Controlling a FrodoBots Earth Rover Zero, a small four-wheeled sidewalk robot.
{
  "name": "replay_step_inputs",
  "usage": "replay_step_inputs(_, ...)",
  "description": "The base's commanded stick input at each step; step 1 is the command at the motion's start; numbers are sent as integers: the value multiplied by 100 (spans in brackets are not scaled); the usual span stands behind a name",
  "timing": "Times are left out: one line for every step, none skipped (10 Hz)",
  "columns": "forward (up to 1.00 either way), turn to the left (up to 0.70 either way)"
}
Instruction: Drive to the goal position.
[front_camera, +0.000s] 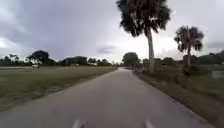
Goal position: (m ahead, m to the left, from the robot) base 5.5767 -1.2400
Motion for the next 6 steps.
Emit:
replay_step_inputs(100,0)
replay_step_inputs(100,0)
replay_step_inputs(100,0)
replay_step_inputs(100,0)
replay_step_inputs(100,0)
replay_step_inputs(100,0)
